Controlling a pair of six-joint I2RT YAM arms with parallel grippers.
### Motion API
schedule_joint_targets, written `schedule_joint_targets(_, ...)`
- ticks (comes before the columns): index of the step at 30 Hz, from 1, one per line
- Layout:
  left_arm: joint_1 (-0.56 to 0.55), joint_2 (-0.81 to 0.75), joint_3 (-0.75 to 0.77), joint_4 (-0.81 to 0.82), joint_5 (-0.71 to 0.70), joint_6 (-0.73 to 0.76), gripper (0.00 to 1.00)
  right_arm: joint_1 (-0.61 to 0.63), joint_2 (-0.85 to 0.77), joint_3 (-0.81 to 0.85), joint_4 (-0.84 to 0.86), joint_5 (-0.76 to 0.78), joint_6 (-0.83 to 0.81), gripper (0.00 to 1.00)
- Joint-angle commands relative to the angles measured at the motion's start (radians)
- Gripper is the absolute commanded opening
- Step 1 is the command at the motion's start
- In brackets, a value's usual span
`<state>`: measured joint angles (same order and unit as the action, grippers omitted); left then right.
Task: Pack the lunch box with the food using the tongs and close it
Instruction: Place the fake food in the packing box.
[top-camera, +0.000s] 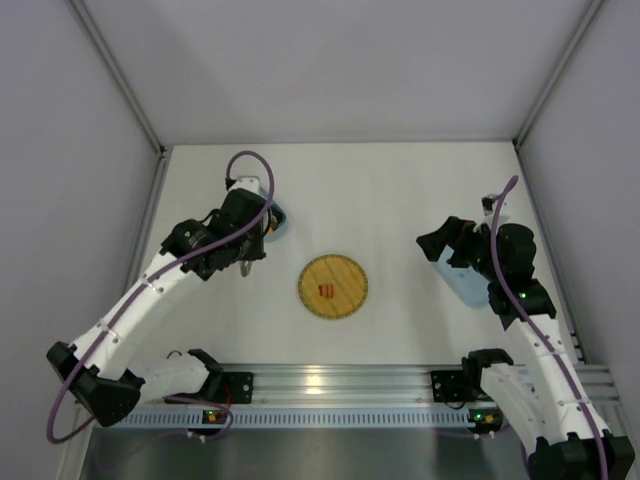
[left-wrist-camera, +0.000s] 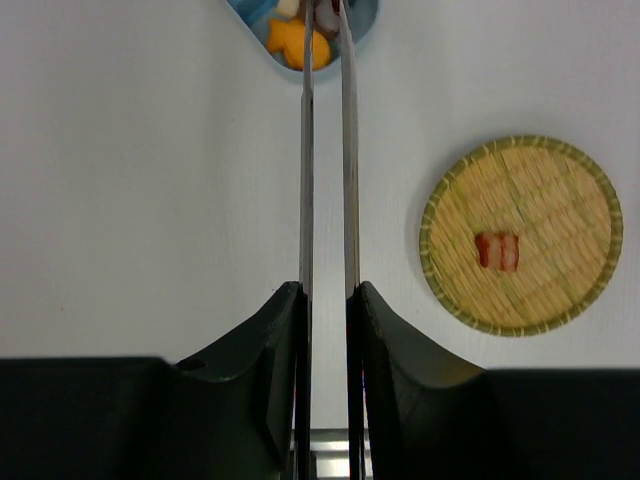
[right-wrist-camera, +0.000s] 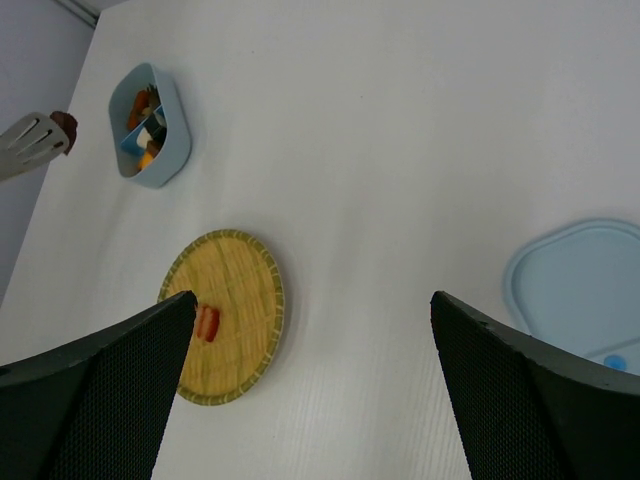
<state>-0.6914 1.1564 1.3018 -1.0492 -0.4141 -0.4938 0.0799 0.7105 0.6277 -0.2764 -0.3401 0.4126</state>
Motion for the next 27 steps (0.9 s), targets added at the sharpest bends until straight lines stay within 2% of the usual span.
schedule_joint_targets(1, 0.143, 0.049, -0.001, 0.198, 0.115, 0.095, 0.31, -0.017, 0.006, 0.004, 0.046, -0.017, 0.0, 0.99)
schedule_joint_targets(3, 0.235, 0.077, -0.006, 0.266, 0.174, 0.092, 0.31, -0.015, 0.009, 0.004, 0.048, -0.02, 0.003, 1.0)
schedule_joint_targets(6, 0.309, 0.133, -0.009, 0.34, 0.239, 0.077, 0.3, -0.015, 0.01, 0.006, 0.046, -0.027, 0.0, 0.99)
schedule_joint_targets(18, 0.377, 0.339, 0.071, 0.417, 0.262, 0.038, 0.31, -0.015, 0.012, -0.002, 0.043, -0.027, -0.008, 1.0)
schedule_joint_targets(27, 0.401, 0.37, 0.065, 0.434, 0.261, 0.035, 0.31, -0.016, 0.014, -0.005, 0.046, -0.031, -0.009, 0.99)
